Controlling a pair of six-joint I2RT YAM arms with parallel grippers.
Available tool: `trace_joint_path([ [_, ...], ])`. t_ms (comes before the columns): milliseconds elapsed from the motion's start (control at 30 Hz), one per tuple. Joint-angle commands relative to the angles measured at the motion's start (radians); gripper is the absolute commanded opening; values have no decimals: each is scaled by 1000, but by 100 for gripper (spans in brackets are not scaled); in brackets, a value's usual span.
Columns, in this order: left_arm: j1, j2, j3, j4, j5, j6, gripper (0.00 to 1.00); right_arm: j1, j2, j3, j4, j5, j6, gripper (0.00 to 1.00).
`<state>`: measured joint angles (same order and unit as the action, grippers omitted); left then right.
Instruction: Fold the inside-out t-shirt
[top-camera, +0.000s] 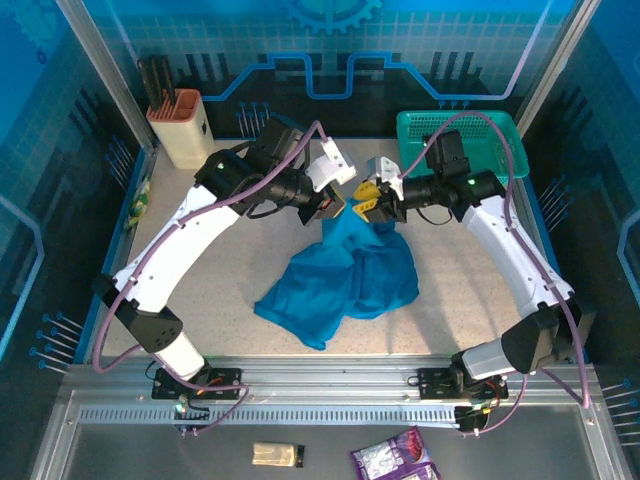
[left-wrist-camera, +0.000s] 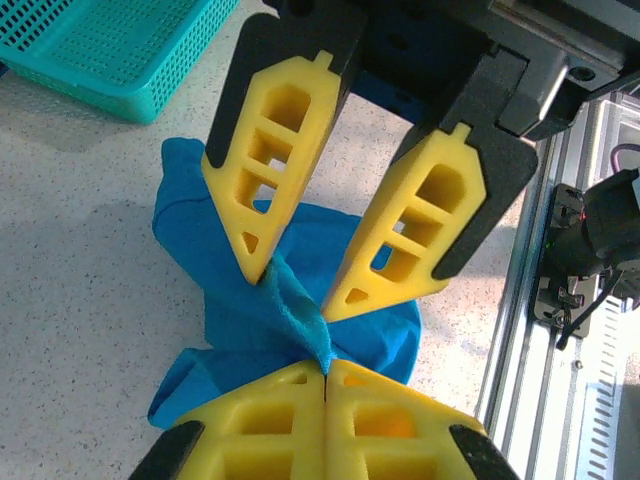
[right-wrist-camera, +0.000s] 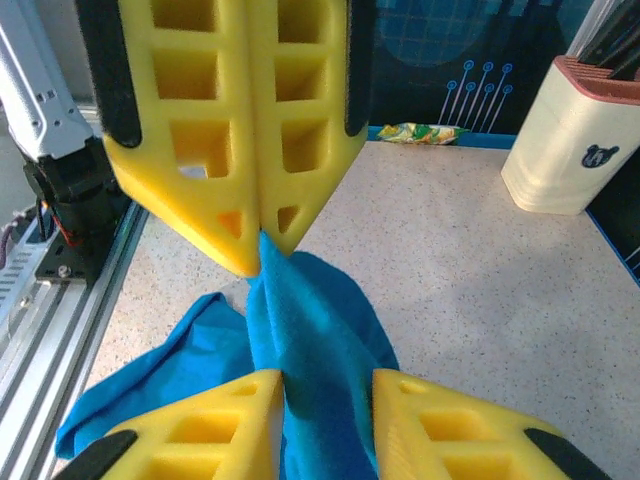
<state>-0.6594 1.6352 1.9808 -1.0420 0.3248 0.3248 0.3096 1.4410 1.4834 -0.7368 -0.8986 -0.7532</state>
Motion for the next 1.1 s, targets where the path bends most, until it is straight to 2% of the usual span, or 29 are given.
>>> trace_joint_path([
  [0, -7, -37, -21, 2, 49, 31, 0, 13, 13, 42, -46, -9, -37, 26],
  [133, -7, -40, -30, -1, 58, 34, 0, 15, 34, 62, -68, 0, -46, 23],
  [200, -9, -43, -33, -6, 59, 36, 0, 18, 41, 72, -78, 7, -52, 30],
  [300, -9, -44, -42, -10, 60, 39, 0, 20, 48, 73, -77, 14, -54, 30],
  [533, -10, -51, -45, -12, 62, 49, 0, 16, 85, 119, -147, 33, -96, 23],
  [767, -10, -52, -54, -2, 56, 53, 0, 32, 118, 153, -241, -30, -164, 29],
  [867, -10, -51, -57, 2, 51, 53, 0, 44, 132, 167, -265, -46, -181, 23],
  [933, -10, -51, -61, 10, 35, 52, 1, 45, 136, 171, -262, -37, -178, 10],
  [1000, -10, -58, -75, 24, -3, 44, 6, 42, 127, 162, -211, 12, -131, 0],
  [1067, -11, -73, -104, 61, -79, 11, 17, 33, 98, 125, -120, 82, -45, 0],
])
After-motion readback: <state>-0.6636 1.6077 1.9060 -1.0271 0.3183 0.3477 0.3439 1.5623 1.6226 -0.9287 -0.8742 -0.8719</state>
